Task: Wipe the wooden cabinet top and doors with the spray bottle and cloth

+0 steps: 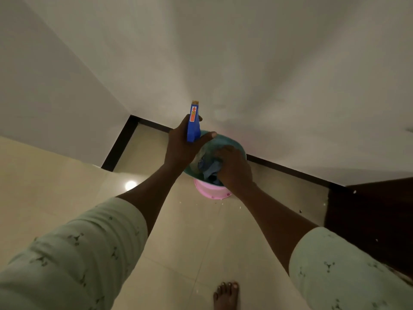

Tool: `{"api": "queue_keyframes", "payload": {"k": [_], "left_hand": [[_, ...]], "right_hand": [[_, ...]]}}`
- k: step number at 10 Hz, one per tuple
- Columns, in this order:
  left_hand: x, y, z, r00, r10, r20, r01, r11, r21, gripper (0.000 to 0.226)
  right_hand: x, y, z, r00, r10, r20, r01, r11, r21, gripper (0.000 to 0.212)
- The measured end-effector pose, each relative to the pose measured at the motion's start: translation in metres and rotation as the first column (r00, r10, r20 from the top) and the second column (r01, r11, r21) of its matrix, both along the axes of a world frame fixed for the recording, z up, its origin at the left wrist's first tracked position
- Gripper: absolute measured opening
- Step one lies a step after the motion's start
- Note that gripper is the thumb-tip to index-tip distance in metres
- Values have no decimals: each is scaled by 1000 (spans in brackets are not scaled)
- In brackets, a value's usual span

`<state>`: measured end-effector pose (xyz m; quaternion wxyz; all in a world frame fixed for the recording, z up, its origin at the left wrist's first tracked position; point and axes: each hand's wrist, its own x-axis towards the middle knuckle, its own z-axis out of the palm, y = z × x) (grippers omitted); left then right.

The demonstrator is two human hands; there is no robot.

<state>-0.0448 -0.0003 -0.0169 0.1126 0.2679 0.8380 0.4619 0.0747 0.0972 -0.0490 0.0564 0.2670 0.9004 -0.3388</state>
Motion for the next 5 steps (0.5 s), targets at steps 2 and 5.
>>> {"api": "queue_keyframes", "payload": {"k": [2, 5], "left_hand": [[11, -18, 8, 991, -36, 130, 40, 999, -30, 71], [50, -42, 38, 979, 148, 136, -126, 979, -159, 89]], "right_hand": [[24, 22, 30, 976, -151, -155, 158, 987, 34, 19], [75, 40, 61, 938, -217, -269, 223, 975, -10, 23]]}}
